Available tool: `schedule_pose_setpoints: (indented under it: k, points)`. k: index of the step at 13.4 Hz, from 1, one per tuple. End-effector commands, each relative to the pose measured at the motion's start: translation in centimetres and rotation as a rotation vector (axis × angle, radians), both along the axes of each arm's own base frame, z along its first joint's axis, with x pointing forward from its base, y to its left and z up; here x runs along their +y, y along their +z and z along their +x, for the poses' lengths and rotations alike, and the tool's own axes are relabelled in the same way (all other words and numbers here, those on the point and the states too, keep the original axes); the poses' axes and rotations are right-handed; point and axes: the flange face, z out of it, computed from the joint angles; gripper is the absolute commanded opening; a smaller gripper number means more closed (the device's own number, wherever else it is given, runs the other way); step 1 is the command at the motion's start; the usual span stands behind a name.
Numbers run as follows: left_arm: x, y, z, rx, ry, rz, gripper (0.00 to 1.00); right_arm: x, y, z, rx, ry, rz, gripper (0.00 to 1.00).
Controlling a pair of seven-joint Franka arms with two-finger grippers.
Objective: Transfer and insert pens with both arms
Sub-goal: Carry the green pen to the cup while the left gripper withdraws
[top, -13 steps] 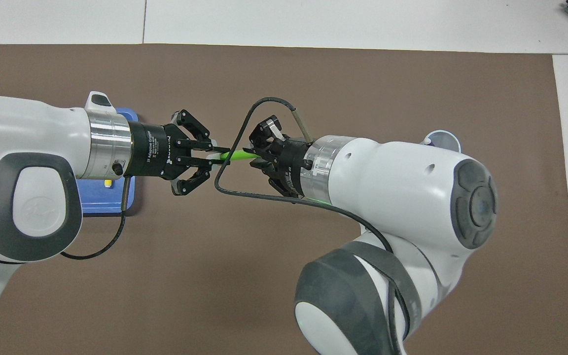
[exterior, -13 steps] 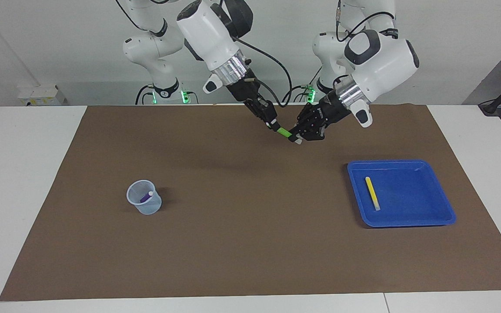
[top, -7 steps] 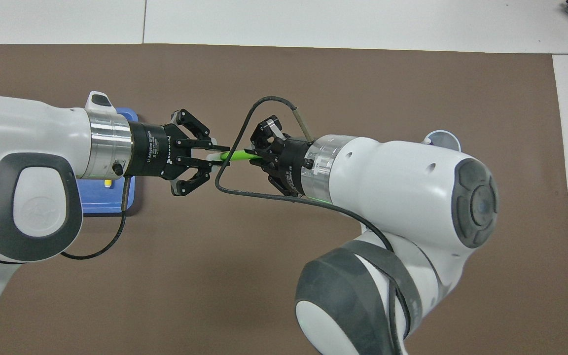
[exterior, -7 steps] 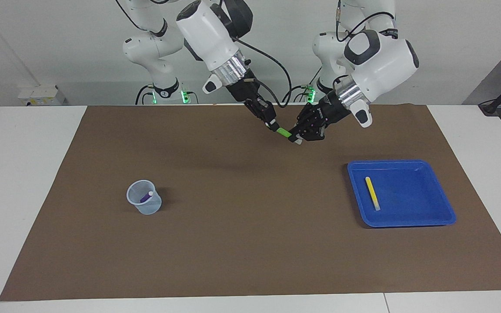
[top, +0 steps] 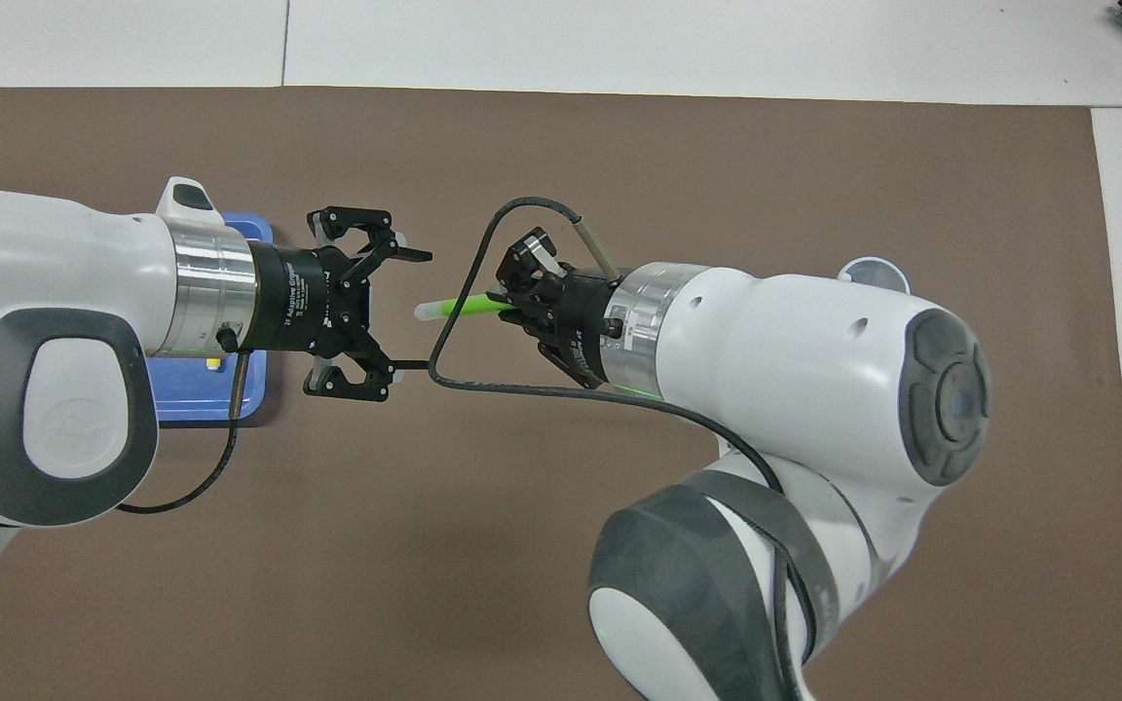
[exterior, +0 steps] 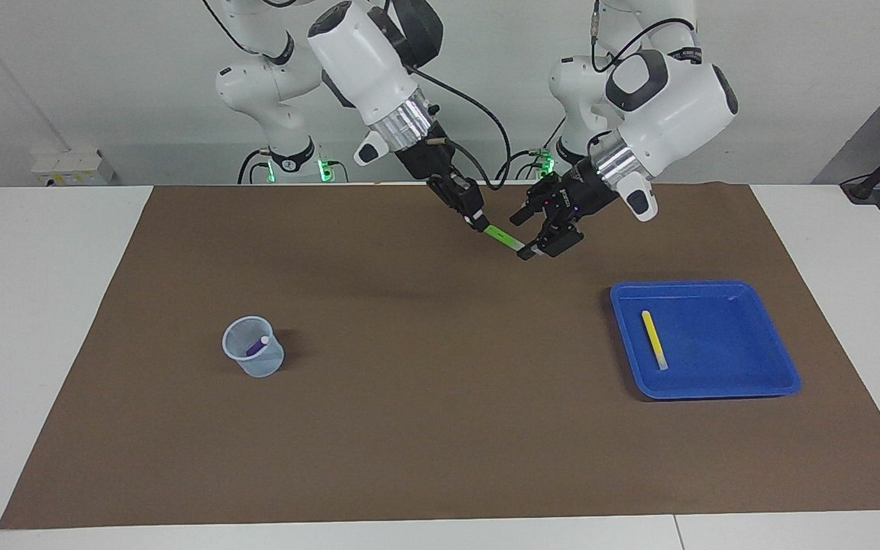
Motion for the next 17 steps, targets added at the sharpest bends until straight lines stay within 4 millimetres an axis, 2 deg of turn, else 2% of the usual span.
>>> schedule_pose_setpoints:
  k: [1,4,8,10,12,13,14,15,17]
  points:
    - [0.1,-0.4,-1.6,-0.073,-0.108,0.074,1.0,-2.4,-0.5,1.1,-0.09,0.15,-0.123,0.0]
    - [0.9,-2.1,-2.7,-0.148,-0.297,0.234,1.0,-6.3,-1.0,2.2,-0.168,0.376,-0.319,0.0]
    - [2.7,-3.2,-3.7,-0.246,-0.668,0.378,1.0,-10.5,-1.9,3.2,-0.214,0.6,-0.456,0.0]
    - [4.2,-3.5,-3.5,-0.292,-0.813,0.423,1.0,-13.1,-2.0,3.5,-0.23,0.724,-0.555,0.0]
    - [5.2,-4.0,-3.0,-0.328,-0.97,0.56,1.0,-15.4,-1.9,3.8,-0.233,0.78,-0.585,0.0]
    - [5.8,-4.4,-2.6,-0.357,-1.049,0.576,1.0,-17.1,-1.5,4.1,-0.234,0.801,-0.596,0.0]
    - [7.9,-4.7,-1.5,-0.382,-1.097,0.568,1.0,-18.7,-1.3,4.2,-0.237,0.842,-0.622,0.0]
    - [10.8,-5.4,0.1,-0.397,-1.142,0.555,1.0,-20.8,-1.3,4.3,-0.237,0.903,-0.666,0.0]
    - [13.3,-5.8,2.7,-0.421,-1.207,0.545,1.0,-24.2,-1.6,4.9,-0.255,0.988,-0.719,0.0]
